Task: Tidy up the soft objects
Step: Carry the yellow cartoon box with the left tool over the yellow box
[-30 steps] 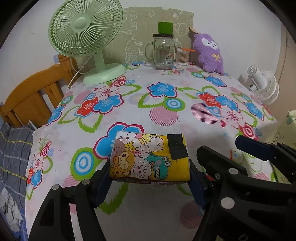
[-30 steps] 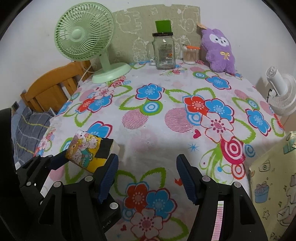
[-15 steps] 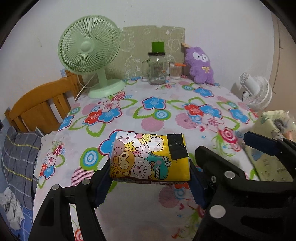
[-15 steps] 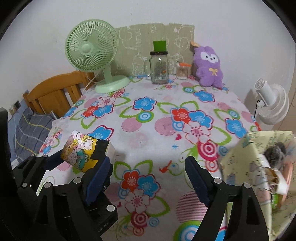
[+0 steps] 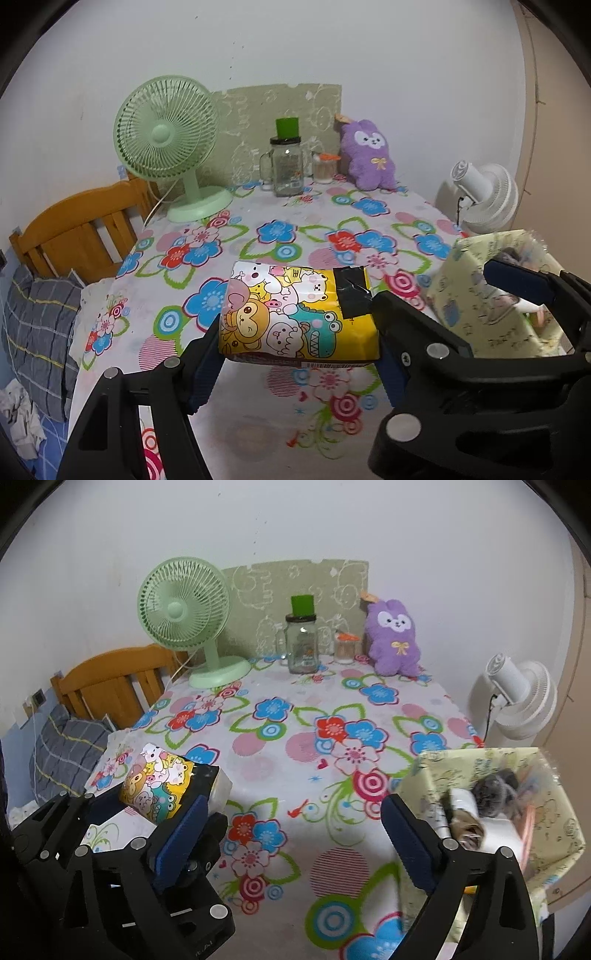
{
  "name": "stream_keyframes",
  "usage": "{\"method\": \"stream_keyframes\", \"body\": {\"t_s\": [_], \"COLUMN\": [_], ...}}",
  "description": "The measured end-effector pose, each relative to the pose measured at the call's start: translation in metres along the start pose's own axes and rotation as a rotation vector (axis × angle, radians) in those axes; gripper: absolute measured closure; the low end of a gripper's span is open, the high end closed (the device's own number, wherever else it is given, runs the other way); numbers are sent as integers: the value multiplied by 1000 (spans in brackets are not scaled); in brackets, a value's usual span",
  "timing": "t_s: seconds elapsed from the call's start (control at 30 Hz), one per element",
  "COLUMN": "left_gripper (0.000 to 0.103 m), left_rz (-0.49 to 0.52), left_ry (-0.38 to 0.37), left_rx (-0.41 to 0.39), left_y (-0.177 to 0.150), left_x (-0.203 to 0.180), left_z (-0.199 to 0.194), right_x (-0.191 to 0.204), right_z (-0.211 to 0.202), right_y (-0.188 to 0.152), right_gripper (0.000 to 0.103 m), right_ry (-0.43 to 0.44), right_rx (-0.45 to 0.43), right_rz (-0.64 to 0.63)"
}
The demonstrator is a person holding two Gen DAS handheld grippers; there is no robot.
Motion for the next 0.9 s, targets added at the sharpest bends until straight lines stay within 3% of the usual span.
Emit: {"method": "stream_keyframes", "body": {"t_s": [0.5, 0.9], "left_gripper": [27, 27], "left_rz": [14, 33], "left_ry": [-52, -89], "left_rx": [-41, -59], "left_y": [21, 38], "left_x": [-43, -83], "left_z": [-28, -31], "right_x": [-31, -69], "right_z": [-43, -56], "right_y": [19, 29], "right_gripper": [0, 0], "right_ry": [-37, -54], "right_rx": [-70, -66], "right_rz": [-21, 10]}}
Point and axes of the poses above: each gripper's, at about its wrist camera, not at the fingertips, and z roughly the way its jaws point, x to its left, y to its top, the point moved 5 cm from there along z, roughly the way its jaws point, and after that the axes turned 14 degrees about -x, right-handed, at the moved point
